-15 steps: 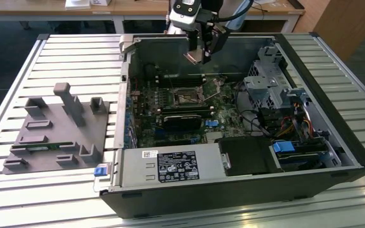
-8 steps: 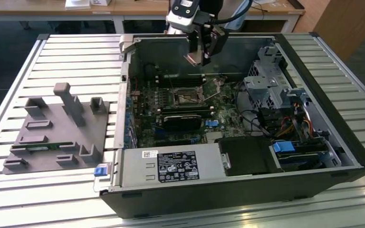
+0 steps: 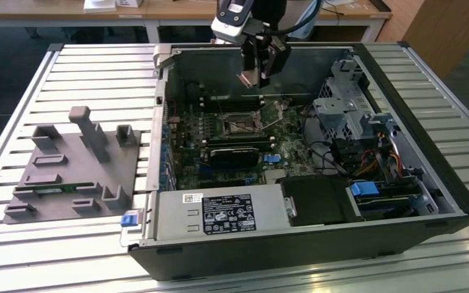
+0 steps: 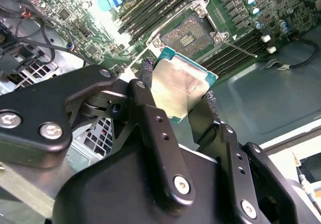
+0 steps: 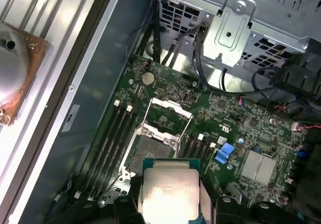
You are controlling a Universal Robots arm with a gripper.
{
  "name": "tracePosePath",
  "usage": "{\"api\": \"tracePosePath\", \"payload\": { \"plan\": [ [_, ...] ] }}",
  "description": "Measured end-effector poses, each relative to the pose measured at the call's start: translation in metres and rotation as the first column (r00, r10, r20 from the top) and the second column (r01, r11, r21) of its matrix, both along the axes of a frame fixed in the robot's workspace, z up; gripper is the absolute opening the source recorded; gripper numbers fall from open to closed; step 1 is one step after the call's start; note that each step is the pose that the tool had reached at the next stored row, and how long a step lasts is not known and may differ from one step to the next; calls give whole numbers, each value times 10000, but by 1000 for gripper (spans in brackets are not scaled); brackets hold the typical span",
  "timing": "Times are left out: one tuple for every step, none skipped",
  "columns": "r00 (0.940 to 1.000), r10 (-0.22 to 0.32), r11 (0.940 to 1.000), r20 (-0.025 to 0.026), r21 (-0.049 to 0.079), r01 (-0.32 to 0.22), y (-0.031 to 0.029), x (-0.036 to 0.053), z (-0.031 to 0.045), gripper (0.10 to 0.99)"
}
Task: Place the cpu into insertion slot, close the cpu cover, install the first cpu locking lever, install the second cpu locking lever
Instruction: 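Place the cpu into insertion slot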
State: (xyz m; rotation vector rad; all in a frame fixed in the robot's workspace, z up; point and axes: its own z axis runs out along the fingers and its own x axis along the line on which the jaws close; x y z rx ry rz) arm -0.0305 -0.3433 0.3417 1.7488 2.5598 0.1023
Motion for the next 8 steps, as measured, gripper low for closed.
{"api": "tracePosePath", "payload": {
  "plan": [
    [10000,-6,10000,0,-2,6,1,0,-14,537],
    [10000,-14,10000,0,-5,14,1,0,-28,537],
    [10000,-40,10000,-1,-13,40,3,-1,-46,537],
    [9999,-135,9999,-1,-16,135,5,-1,-63,537],
    [9996,-267,9996,-1,-16,267,5,0,-82,537],
    [9992,-402,9992,-1,-19,402,5,0,-99,537],
    [9985,-555,9985,-1,-23,555,5,0,-117,537],
    [9973,-735,9973,-1,-24,735,5,0,-135,537]
  ]
}}
